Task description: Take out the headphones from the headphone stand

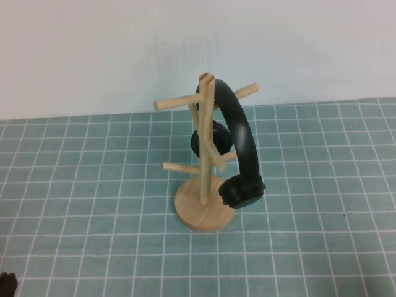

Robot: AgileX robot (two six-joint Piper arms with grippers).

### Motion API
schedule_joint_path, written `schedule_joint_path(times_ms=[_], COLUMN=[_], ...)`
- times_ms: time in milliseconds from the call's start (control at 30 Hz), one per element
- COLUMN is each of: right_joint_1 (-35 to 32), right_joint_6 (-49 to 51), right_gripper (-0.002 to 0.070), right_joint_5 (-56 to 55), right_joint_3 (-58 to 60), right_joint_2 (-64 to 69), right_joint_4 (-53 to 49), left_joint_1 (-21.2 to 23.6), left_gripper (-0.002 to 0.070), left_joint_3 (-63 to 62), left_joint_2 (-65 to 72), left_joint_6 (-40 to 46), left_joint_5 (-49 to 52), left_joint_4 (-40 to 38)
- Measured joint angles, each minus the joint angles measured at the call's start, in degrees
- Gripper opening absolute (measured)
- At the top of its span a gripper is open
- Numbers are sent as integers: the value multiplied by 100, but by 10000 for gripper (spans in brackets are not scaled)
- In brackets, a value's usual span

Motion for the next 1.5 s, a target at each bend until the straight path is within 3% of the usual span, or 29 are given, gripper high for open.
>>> schedule_joint_path(times_ms=[867,1033,1300,1500], right_joint_1=[0,0,0,0], right_joint_6=[0,0,0,0], right_gripper=[-6,-6,-6,-6], right_joint_5=[-104,-809,-3170,-3554], right_joint_3=[0,0,0,0], right_joint_2=[0,0,0,0], right_joint_4=[0,0,0,0], left_joint_1=[0,0,0,0], left_gripper=[-6,-6,-6,-6], left_joint_3=[0,0,0,0], left_joint_2=[0,0,0,0], left_joint_6=[0,0,0,0], left_joint_5=[0,0,0,0], left_joint_4=[0,0,0,0])
